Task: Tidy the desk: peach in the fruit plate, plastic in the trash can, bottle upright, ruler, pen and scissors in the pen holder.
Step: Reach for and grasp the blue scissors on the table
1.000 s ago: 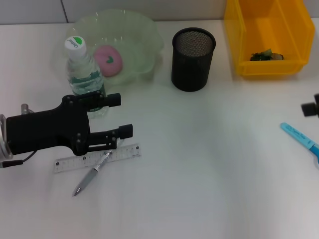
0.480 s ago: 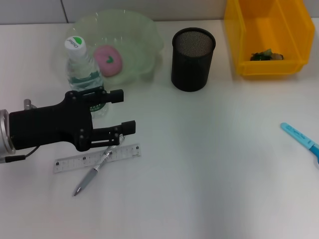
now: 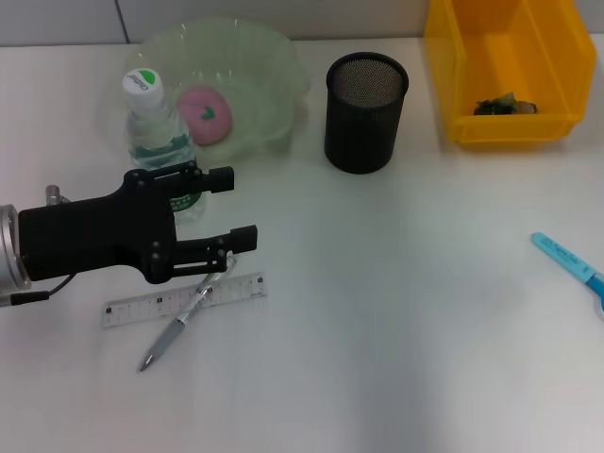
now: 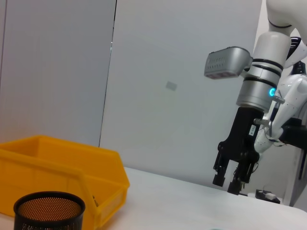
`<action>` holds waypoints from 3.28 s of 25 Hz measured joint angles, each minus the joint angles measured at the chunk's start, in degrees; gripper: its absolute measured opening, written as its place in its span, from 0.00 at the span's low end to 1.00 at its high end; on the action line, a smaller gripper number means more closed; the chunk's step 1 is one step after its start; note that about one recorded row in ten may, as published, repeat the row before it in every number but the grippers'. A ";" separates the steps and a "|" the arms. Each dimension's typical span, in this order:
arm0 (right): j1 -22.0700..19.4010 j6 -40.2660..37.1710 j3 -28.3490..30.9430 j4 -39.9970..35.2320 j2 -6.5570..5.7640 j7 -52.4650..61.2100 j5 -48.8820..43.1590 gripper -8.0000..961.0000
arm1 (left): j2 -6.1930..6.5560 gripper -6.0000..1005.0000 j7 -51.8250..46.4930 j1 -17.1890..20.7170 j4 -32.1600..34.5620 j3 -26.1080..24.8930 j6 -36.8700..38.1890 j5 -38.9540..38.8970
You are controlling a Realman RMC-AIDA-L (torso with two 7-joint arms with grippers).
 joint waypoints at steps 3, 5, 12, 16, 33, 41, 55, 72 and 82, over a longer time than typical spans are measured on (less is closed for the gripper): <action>-0.42 2.55 -2.59 0.11 0.85 -0.21 -0.17 0.62 | 0.00 0.71 0.17 0.09 -0.01 0.00 -0.26 0.01; -0.49 3.99 -3.43 0.37 1.64 -0.75 -0.32 0.62 | 0.00 0.71 0.54 0.17 -0.04 0.00 -0.35 0.01; -0.52 8.48 -6.40 5.86 3.42 -1.51 -1.20 0.62 | 0.03 0.71 0.95 0.32 -0.59 -0.04 -0.46 -0.02; -0.68 11.00 -6.94 8.71 3.64 -1.53 -2.40 0.62 | 0.06 0.71 1.34 0.32 -0.62 -0.03 -0.47 -0.04; -0.91 18.85 -8.78 14.84 3.78 -1.54 -4.07 0.62 | 0.09 0.70 1.41 0.54 -0.61 -0.09 -0.51 -0.10; -0.66 21.54 -11.00 16.86 3.86 -1.35 -4.07 0.61 | 0.00 0.70 1.37 0.57 -0.61 -0.14 -0.35 -0.10; -0.54 22.65 -11.80 18.52 3.87 -0.97 -4.08 0.58 | 0.06 0.70 1.41 0.48 -0.61 -0.39 -0.56 -0.10; -0.32 23.38 -11.80 19.69 3.86 -0.84 -5.22 0.47 | 0.09 0.70 1.41 0.53 -0.61 -0.36 -0.56 -0.10; -0.35 23.65 -12.24 19.77 3.95 -0.69 -5.25 0.42 | 0.01 0.70 1.41 0.48 -0.61 -0.09 -0.56 -0.10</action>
